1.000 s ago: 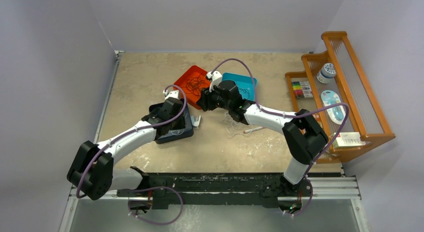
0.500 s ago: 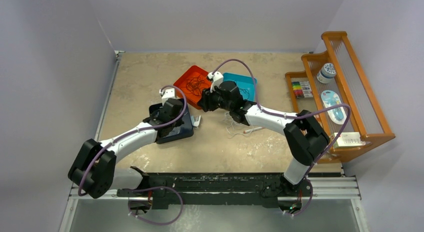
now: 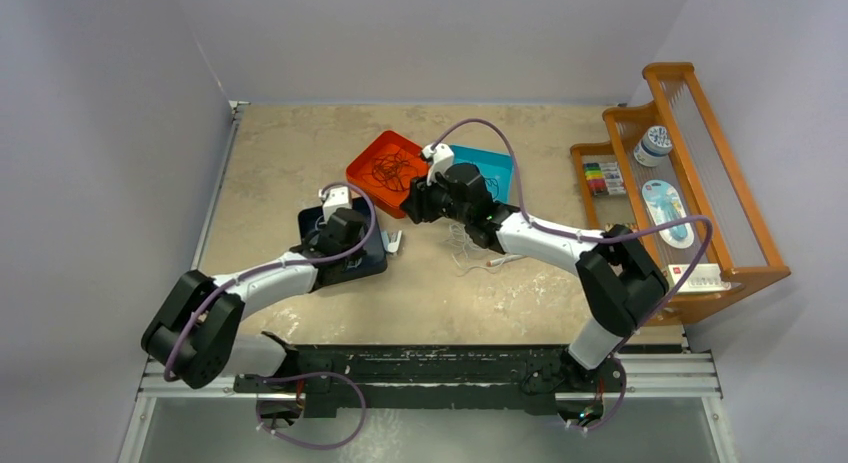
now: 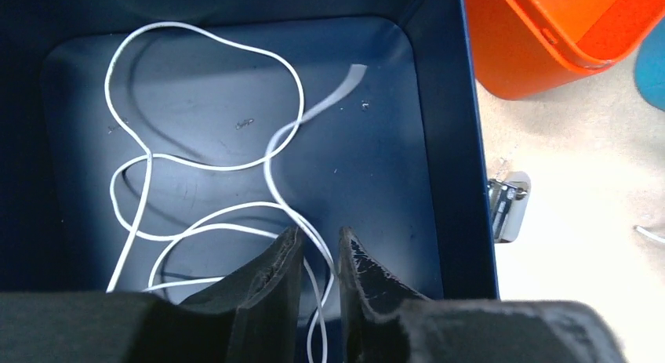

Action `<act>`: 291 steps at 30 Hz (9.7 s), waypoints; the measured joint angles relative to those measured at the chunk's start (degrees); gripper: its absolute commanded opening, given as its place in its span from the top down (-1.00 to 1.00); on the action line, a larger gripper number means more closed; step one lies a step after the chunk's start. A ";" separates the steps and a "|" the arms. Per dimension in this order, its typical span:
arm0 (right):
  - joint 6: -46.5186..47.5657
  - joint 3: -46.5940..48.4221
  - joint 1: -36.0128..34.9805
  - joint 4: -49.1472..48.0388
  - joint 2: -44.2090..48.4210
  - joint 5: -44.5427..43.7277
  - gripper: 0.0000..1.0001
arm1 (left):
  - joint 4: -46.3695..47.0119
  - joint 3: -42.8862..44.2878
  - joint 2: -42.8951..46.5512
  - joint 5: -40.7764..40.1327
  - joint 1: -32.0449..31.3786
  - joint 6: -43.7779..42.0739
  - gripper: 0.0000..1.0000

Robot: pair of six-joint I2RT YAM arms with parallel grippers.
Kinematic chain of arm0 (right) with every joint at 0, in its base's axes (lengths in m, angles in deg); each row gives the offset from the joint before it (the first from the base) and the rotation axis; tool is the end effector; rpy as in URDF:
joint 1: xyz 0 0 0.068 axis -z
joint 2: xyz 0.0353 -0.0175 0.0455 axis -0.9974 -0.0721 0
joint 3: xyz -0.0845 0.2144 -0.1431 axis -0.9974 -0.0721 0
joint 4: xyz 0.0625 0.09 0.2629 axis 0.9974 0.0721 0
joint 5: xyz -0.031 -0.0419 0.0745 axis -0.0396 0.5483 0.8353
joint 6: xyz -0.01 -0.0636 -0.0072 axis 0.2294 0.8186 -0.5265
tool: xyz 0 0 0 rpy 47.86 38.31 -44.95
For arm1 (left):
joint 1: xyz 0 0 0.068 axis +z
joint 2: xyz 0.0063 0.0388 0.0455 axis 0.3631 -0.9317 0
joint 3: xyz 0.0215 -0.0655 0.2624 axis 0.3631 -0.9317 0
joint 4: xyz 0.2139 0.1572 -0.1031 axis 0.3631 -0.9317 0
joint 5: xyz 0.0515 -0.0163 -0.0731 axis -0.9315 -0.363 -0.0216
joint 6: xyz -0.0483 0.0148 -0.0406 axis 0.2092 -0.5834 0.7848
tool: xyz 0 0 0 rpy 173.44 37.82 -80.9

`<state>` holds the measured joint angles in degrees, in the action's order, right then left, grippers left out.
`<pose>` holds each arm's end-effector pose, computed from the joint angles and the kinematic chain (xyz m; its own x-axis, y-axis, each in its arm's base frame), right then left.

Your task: Untangle the cables

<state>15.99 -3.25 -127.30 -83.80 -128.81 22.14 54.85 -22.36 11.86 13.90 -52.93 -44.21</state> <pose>0.3108 0.2807 0.2297 -0.3911 0.0312 -0.9198 -0.6426 0.7063 0.2971 0.2505 -0.1299 0.1374 -0.6169 -0.2399 -0.7496 -0.1605 0.9707 -0.1786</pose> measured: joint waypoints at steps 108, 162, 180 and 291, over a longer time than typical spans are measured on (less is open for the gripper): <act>5.66 -6.40 9.25 12.52 29.33 17.35 1.00 | 14.88 7.58 3.06 28.79 -4.92 -6.08 -0.02; 5.95 -6.51 9.20 15.34 29.77 13.31 1.00 | 15.08 9.92 1.51 24.33 -5.16 -6.08 1.00; 7.21 -13.88 9.25 13.20 35.63 6.12 0.71 | -3.72 30.36 13.22 13.68 -5.16 -13.20 1.00; 27.93 3.02 4.90 27.02 19.23 4.35 1.00 | -17.79 46.38 19.21 -2.56 -5.16 -28.46 1.00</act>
<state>43.92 -0.24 -122.40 -56.78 -109.58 26.49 37.06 24.02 31.08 11.34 -58.09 -72.67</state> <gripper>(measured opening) 0.008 0.012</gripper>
